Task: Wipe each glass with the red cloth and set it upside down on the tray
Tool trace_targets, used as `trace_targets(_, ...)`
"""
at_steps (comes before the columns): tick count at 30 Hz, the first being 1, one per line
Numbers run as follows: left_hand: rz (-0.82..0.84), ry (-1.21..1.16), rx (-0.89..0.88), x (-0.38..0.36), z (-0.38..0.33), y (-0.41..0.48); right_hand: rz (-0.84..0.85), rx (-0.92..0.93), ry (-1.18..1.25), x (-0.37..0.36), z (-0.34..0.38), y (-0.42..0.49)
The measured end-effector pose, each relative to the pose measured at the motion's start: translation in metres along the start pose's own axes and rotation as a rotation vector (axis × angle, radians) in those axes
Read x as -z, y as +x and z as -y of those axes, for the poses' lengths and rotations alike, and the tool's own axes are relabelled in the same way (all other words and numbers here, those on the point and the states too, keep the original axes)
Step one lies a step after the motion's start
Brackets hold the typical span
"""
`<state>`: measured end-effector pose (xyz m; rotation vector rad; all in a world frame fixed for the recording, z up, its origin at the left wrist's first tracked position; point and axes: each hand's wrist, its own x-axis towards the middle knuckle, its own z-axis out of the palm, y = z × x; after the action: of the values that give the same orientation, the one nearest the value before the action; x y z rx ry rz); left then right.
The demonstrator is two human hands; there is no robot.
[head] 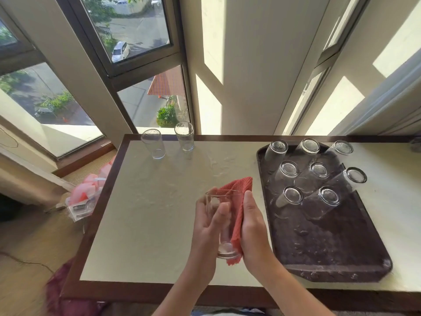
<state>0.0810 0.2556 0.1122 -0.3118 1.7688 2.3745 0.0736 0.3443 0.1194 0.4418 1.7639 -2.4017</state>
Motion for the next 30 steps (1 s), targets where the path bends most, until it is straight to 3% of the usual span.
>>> trace_targets(2, 0.009, 0.016, -0.004, 0.002, 0.001, 0.001, -0.020, -0.022, 0.025, 0.000, 0.004, 0.001)
trace_targets(8, 0.002, 0.058, 0.015, 0.014, 0.005, 0.010, -0.072, 0.348, -0.396, -0.008, -0.026, -0.029)
trace_targets(10, -0.011, 0.053, 0.014, 0.013, 0.006, 0.008, -0.075, 0.393, -0.456, -0.007, -0.027, -0.026)
trace_targets(16, -0.017, 0.032, 0.028, 0.005, 0.004, 0.001, -0.047, 0.046, -0.059, -0.004, -0.007, 0.004)
trace_targets(19, -0.010, 0.025, 0.030, 0.008, 0.002, 0.005, -0.056, 0.123, -0.125, -0.011, -0.008, -0.007)
trace_targets(24, -0.071, 0.000, 0.040, 0.011, 0.003, 0.001, -0.099, 0.404, -0.501, -0.011, -0.029, -0.031)
trace_targets(30, -0.037, 0.064, 0.019, 0.005, 0.005, -0.008, -0.083, 0.091, -0.157, -0.006, -0.009, -0.014)
